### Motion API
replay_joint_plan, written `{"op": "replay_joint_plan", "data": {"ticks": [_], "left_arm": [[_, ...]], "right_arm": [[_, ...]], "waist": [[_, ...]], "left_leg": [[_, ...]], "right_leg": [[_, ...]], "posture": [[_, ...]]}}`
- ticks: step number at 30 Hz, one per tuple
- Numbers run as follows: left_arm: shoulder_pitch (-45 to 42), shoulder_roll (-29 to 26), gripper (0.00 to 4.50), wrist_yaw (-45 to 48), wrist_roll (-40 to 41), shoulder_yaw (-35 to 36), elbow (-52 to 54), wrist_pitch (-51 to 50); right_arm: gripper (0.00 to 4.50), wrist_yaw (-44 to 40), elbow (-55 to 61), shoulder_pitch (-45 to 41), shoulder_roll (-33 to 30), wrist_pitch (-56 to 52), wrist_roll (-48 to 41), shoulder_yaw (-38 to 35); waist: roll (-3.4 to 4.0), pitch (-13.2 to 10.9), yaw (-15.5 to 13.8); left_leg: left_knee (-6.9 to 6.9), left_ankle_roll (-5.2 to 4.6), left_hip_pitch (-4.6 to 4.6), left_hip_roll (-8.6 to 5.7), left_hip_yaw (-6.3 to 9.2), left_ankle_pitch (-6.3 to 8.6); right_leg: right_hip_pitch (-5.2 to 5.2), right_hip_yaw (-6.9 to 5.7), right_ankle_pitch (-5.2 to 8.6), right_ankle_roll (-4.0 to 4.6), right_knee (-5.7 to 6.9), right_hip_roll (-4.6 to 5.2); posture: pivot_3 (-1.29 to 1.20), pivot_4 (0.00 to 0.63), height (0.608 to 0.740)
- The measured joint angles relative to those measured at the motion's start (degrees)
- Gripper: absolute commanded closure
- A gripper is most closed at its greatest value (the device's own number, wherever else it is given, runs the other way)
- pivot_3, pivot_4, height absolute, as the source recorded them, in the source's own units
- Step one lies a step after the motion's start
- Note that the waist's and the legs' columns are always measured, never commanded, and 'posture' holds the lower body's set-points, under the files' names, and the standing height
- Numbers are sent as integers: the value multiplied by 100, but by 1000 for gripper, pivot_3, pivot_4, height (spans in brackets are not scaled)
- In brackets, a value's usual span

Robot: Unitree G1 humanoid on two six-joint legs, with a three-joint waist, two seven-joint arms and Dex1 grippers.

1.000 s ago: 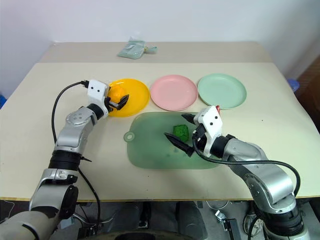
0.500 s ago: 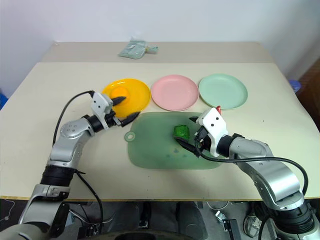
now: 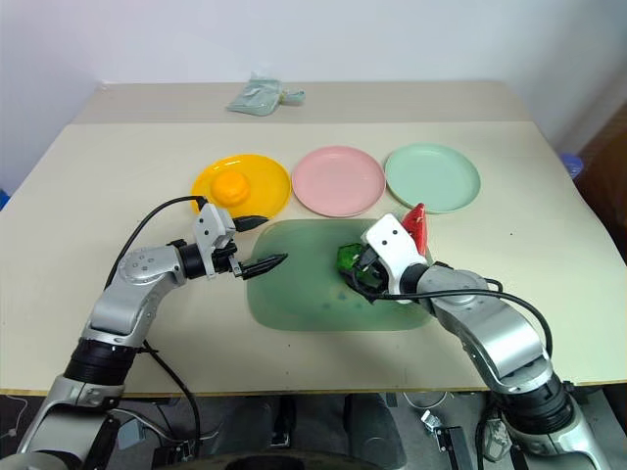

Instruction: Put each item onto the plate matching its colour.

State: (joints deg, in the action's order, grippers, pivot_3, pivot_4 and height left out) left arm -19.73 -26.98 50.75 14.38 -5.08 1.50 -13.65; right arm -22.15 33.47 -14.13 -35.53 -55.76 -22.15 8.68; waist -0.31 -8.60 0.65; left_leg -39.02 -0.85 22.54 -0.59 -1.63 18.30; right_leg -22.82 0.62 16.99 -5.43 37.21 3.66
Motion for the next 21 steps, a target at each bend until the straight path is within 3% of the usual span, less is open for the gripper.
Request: {"op": "replay_joint_plan", "data": {"ticks": [2, 4, 8, 13, 16, 21], "left_arm": [[0, 0, 0, -14, 3, 0, 61, -61], [-1, 1, 0, -20, 9, 1, 97, -80], [0, -4, 0, -30, 9, 17, 94, -96], [66, -19, 0, -13, 11, 41, 93, -55], [139, -36, 0, -8, 10, 52, 86, -52], [137, -12, 0, 1, 11, 78, 75, -30]], "right_arm": [[1864, 10, 0, -23, 46, -74, 8, 19], [2338, 0, 3, -54, 54, -104, 52, 21], [2355, -166, 29, -211, 44, -9, 55, 8], [2355, -120, -169, -1343, 251, 286, -41, -685], [2355, 196, -1031, -1972, 206, 383, 245, -1024], [2355, 596, -3639, -2807, 4, 995, 971, -1247]], "waist": [[0, 0, -1], [0, 0, 0], [1, -1, 6], [1, -1, 18], [0, -1, -19], [1, -1, 13]], "left_leg": [[0, 0, 0, 0, 0, 0], [0, 0, 0, 0, 0, 0], [0, 0, 1, 0, 0, 0], [1, 0, 1, 0, 0, 0], [-2, 8, 1, -1, 0, -4], [4, 31, 4, -4, -6, -18]], "right_leg": [[0, 0, 0, 0, 0, 0], [0, 0, 0, 0, 0, 0], [-2, 0, 0, 0, 0, 0], [-4, -1, 0, 0, 3, -2], [0, -3, 0, 0, 1, 0], [-6, -2, -1, 0, 0, 2]], "posture": [[0, 150, 740], [0, 150, 740], [0, 150, 740], [0, 150, 740], [0, 150, 740], [0, 150, 740]]}}
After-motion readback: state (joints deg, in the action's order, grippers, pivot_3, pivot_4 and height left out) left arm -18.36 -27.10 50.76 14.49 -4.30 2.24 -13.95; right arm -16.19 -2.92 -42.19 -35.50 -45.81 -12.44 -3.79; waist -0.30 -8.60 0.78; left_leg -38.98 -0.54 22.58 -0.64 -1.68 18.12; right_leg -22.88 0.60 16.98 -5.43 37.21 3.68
